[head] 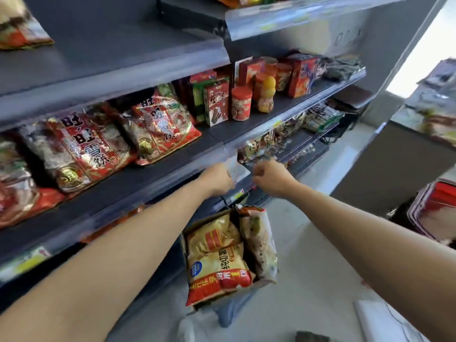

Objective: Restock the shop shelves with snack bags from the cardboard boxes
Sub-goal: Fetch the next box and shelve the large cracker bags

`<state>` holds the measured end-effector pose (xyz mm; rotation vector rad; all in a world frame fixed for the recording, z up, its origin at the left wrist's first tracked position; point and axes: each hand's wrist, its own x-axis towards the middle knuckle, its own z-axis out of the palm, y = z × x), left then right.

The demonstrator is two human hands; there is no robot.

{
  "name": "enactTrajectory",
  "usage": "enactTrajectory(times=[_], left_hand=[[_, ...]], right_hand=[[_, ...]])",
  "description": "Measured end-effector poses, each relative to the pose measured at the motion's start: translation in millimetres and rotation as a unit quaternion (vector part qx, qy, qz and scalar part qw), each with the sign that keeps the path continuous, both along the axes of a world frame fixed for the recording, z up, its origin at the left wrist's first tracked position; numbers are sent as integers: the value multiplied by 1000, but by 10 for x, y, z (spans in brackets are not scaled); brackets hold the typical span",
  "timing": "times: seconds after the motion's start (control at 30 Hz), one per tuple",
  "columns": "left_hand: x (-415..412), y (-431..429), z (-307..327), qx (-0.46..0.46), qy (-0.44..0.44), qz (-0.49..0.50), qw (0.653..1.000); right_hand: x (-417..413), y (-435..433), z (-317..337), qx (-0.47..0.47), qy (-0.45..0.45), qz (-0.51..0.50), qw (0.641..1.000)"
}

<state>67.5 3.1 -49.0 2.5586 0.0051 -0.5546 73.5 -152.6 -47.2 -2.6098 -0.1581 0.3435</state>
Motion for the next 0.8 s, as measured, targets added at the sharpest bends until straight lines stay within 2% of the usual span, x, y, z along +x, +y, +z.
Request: enactTrajectory(times=[0.17, 0.37, 0.43, 0.5, 0.63, 0.7, 0.8], left_hand=[[-305, 91, -682, 0, 94, 98, 991], [-553, 303, -1300, 9, 167, 161, 973], [-581, 339, -1442, -6, 181, 170, 969], [-565, 320, -1566, -25, 182, 158, 970], [-481, 37, -1704, -68, 170, 113, 977], [-417, -176, -1754, -100, 177, 97, 974], [-339, -463, -1865, -123, 189, 73, 972]], right_hand=[[-164, 49, -611, -31, 76, 56, 995], [-330, 158, -1278, -62, 158, 74, 983], [-348, 144, -1437, -35, 146, 21, 988], [-362, 67, -1561, -13, 139, -78, 987], [-400, -146, -1759, -38, 147, -228, 962], [-383, -266, -1869, -20, 170, -256, 951], [-348, -413, -2001, 50, 247, -217, 943]])
